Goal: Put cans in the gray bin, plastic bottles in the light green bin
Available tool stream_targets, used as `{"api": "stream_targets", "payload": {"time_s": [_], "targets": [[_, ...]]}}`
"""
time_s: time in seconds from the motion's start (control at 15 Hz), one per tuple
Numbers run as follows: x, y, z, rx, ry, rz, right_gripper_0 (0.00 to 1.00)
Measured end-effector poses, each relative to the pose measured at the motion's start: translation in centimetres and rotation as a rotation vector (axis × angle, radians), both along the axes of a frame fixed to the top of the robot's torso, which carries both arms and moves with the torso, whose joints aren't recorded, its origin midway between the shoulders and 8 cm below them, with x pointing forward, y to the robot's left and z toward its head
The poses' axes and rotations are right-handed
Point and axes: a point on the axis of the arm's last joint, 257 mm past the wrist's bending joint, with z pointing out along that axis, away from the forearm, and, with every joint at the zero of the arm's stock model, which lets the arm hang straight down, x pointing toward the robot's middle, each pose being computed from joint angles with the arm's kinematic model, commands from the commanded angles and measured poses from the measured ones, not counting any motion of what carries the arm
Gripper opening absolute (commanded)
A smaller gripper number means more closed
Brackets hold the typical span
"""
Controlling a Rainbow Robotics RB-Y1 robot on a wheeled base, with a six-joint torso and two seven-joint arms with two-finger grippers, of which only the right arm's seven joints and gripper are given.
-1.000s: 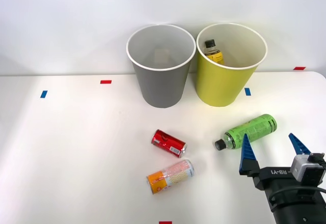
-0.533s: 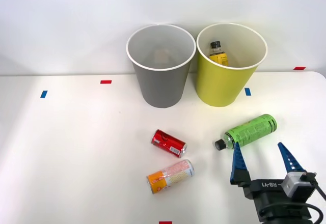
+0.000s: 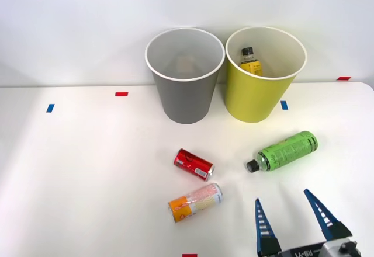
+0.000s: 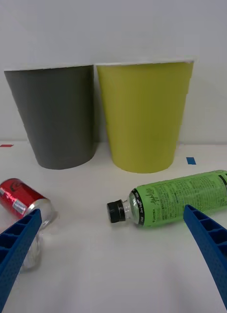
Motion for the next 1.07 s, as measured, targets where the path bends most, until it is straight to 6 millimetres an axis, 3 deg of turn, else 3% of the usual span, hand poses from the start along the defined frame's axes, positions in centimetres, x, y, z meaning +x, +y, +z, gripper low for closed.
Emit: {"api": "stream_targets", "payload": {"time_s": [0.2,0.6,1.07], "targets": [[-2.7,-0.3,-1.5,-0.020,0.052,-0.023,1.00],[-5.6,0.8,-5.0,0.006,0.126,-0.057,1.00],[-6.5,1.5,-5.4,0.019,0.141,-0.042,1.00]]}}
